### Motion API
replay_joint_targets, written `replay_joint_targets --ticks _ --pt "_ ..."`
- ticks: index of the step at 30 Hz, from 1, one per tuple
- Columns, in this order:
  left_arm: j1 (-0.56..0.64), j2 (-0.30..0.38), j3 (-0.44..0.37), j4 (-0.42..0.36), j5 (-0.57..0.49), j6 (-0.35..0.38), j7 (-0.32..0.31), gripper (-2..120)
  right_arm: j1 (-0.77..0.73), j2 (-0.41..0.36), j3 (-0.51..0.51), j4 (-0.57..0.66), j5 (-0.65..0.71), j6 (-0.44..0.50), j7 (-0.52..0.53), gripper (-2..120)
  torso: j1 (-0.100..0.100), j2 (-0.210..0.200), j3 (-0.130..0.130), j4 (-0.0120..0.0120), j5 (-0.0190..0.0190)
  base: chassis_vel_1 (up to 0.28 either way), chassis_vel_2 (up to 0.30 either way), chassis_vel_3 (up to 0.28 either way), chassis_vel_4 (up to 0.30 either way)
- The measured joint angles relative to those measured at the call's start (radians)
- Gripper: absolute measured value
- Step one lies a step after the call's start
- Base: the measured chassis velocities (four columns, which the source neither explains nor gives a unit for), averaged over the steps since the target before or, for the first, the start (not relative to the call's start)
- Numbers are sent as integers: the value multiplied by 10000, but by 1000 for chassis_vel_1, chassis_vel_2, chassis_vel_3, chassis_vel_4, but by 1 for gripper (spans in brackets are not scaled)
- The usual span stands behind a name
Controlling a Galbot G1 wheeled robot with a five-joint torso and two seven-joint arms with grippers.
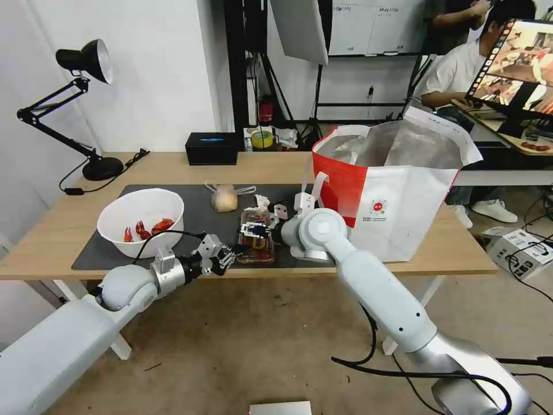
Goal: Pick up the trash from the table and place it into the takeout bag.
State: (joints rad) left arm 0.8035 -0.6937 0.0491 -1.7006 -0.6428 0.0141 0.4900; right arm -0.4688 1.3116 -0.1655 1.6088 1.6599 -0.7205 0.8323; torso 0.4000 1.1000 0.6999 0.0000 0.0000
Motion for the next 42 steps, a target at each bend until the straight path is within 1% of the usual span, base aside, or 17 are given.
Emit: replay_joint_targets --ticks 7,10,12,14,15,18,19,21,24,25,26,29,30,32,33,35,42 --pt "6 8 -1 -74 -35 0 0 0 2 24 20 -48 179 3 16 99 -1 0 -1 -3 0 0 0 0 0" --pt "29 32 -37 -95 -47 -2 -1 0 28 53 32 -112 221 3 47 89 -2 1 -1 -6 -1 0 0 0 0" --pt "35 36 -44 -98 -48 -3 -1 0 31 63 32 -130 230 3 58 86 -2 1 -1 -6 0 0 0 0 0" --pt "61 47 -61 -111 -51 -6 -1 0 36 89 43 -172 242 5 90 76 -2 0 -1 -5 -1 0 0 0 0" --pt "61 47 -61 -111 -51 -6 -1 0 36 89 43 -172 242 5 90 76 -2 0 -1 -5 -1 0 0 0 0" --pt "79 54 -73 -138 -57 -13 -2 0 -36 105 90 -180 255 11 225 61 -2 2 -3 -6 -1 0 0 0 0" --pt "79 54 -73 -138 -57 -13 -2 0 -36 105 90 -180 255 11 225 61 -2 2 -3 -6 -1 0 0 0 0" --pt "101 55 -84 -164 -60 -16 -2 0 -129 99 140 -164 257 16 250 50 -2 2 -2 -7 0 0 0 0 0" --pt "116 58 -87 -180 -61 -15 -2 0 -157 85 150 -152 257 18 253 45 -2 1 -2 -6 0 0 0 0 0" --pt "130 68 -97 -199 -64 -16 -3 0 -195 58 181 -140 259 19 247 35 -1 0 0 1 1 0 0 0 0" --pt "130 68 -97 -199 -64 -16 -3 0 -195 58 181 -140 259 19 247 35 -1 0 0 1 1 0 0 0 0" --pt "135 72 -107 -213 -79 -18 -4 0 -232 52 219 -127 303 17 213 26 0 -2 2 10 3 0 0 0 0" --pt "135 82 -127 -221 -102 -19 -6 0 -243 38 229 -113 315 17 203 20 0 -2 2 14 3 0 0 0 0" --pt "162 109 -209 -241 -134 -20 -9 0 -276 29 241 -74 318 17 197 10 -1 -1 1 10 3 0 0 0 0" --pt "162 109 -209 -241 -134 -20 -9 0 -276 29 241 -74 318 17 197 10 -1 -1 1 10 3 0 0 0 0" --pt "263 121 -327 -284 -153 -22 -10 0 -323 26 268 -49 307 17 195 2 -1 -1 0 4 3 0 0 0 0" --pt "776 260 -953 -632 -282 -41 -33 0 -478 -31 430 143 279 12 183 0 0 -2 1 3 1 0 0 0 0"
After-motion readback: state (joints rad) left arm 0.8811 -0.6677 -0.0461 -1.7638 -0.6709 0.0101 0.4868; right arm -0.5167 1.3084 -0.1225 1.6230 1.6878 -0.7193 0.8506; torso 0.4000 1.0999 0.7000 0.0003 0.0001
